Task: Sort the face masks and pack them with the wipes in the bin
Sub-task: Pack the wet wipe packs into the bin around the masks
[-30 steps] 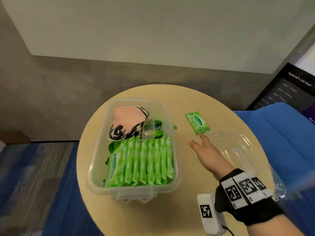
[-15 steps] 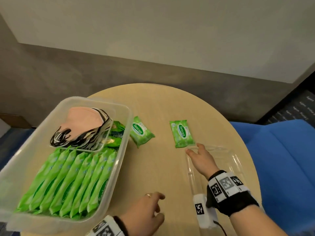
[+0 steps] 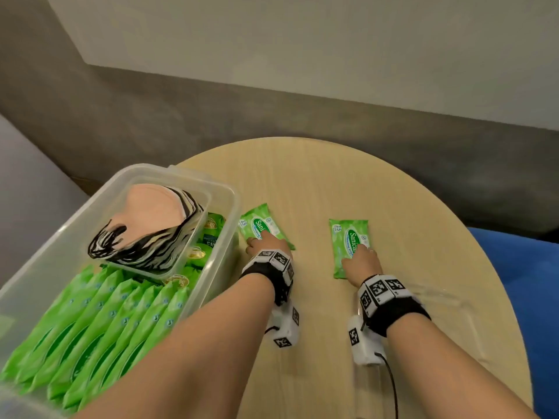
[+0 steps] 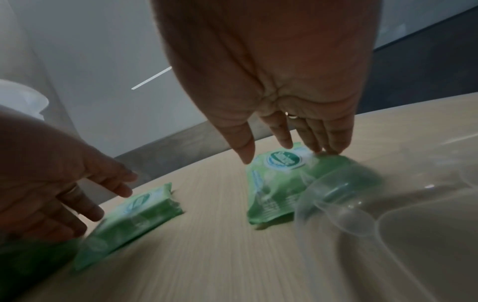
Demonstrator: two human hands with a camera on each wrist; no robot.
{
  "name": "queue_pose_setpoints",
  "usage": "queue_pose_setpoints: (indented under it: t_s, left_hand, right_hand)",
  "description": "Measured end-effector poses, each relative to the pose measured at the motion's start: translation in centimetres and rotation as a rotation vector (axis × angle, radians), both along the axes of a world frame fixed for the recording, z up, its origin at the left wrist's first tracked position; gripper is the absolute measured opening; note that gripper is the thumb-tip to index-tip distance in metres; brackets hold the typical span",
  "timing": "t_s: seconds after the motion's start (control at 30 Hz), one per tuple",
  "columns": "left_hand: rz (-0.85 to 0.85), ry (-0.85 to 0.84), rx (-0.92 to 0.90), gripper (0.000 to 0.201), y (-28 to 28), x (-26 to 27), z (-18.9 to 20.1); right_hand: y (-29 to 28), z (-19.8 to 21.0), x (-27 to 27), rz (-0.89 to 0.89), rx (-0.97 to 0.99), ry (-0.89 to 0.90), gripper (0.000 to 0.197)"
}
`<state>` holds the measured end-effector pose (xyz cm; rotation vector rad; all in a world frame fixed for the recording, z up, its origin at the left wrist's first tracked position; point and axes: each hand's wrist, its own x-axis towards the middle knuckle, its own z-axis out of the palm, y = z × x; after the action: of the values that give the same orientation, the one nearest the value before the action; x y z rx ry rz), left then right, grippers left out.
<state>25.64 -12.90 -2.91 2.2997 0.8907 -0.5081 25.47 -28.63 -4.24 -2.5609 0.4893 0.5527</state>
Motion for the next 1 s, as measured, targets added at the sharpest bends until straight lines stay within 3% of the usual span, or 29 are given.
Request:
queue_pose_setpoints:
  t_s: [0.23,0.37,0.43,0.63,0.87,1.0]
  left_hand:
    - [0.022,0.069,-0.007,0.080,0.7,2.6,-2.1]
    - [-0.001,0.062,0.041,0.084,0.4,2.6,-3.2]
    - [-0.004,0.033,0.050,0.079,0.3,2.4,-3.4]
    - [-0.025,0.051,0.055,0.064,0.1,1.7,-2.8]
    - [0.019,0.132,-0.125,0.085,-1.0,-1.3,-0.8]
    - [0.021,0.045,-0.280,0.087,-1.9,-3.6,2.3]
  right_hand:
    - [0.2,-2.0,2.1,-0.123,-0.032,-0.030,0.070]
    - [-0.2,-1.6,3.0,-0.144,-0.087,-0.089,0.104]
    - [-0.1,-1.3,3.1,-0.122,-0.108,-0.089,0.109]
    - [1.7,-0.2,2.4,0.043,-0.054,-0.173,0.041]
    - [3.1,2.7,-0.1,-0.117,0.134,-0.367,0.037]
    - [2.6,5.9,-2.2,-0.267,0.330,-0.473,0.033]
